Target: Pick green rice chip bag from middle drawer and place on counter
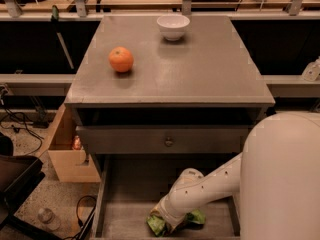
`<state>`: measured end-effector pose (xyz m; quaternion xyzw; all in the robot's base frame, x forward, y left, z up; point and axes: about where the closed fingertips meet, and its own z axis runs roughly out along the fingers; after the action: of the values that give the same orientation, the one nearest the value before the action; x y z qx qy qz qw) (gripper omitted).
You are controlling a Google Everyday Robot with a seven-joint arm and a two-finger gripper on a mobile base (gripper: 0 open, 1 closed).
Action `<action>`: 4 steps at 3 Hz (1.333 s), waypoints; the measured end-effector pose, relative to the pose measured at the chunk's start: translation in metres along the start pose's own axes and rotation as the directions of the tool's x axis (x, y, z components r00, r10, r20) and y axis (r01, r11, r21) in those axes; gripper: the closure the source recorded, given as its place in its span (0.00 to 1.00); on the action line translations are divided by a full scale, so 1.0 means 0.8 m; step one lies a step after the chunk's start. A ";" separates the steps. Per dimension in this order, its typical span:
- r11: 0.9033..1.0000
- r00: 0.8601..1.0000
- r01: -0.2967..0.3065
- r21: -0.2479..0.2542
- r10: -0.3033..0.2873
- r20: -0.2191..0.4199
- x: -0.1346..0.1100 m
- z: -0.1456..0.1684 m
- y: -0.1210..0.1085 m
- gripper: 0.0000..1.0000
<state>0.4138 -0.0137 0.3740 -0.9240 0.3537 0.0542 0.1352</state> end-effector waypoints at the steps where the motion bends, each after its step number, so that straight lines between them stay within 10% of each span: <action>1: 0.999 0.999 -0.013 -0.038 0.011 -0.037 0.006 -0.015 -0.009 1.00; 4: 0.992 0.976 -0.087 -0.089 0.068 -0.208 0.046 -0.146 -0.062 1.00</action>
Offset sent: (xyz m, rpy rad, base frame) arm 0.0290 -0.0013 0.0499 -0.1936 -0.0055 -0.0486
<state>0.4745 -0.0357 0.4893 -0.9156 0.3984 -0.0187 0.0509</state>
